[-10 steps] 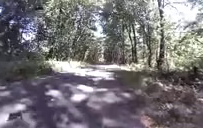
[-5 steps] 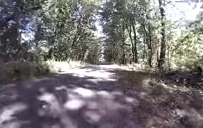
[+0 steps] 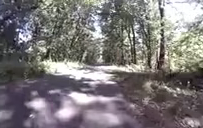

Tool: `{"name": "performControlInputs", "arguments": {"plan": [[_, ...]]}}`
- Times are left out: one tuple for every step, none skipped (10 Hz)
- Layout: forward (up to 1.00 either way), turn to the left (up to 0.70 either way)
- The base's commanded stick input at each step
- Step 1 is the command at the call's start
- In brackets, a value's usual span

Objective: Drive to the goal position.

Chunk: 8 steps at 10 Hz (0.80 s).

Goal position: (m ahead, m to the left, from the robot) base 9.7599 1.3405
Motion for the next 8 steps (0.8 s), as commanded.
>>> {"name": "performControlInputs", "arguments": {"plan": [[0.45, 0.00], [0.45, 0.00], [0.45, 0.00], [0.45, 0.00], [0.45, 0.00], [0.45, 0.00], [0.45, 0.00], [0.45, 0.00]]}}
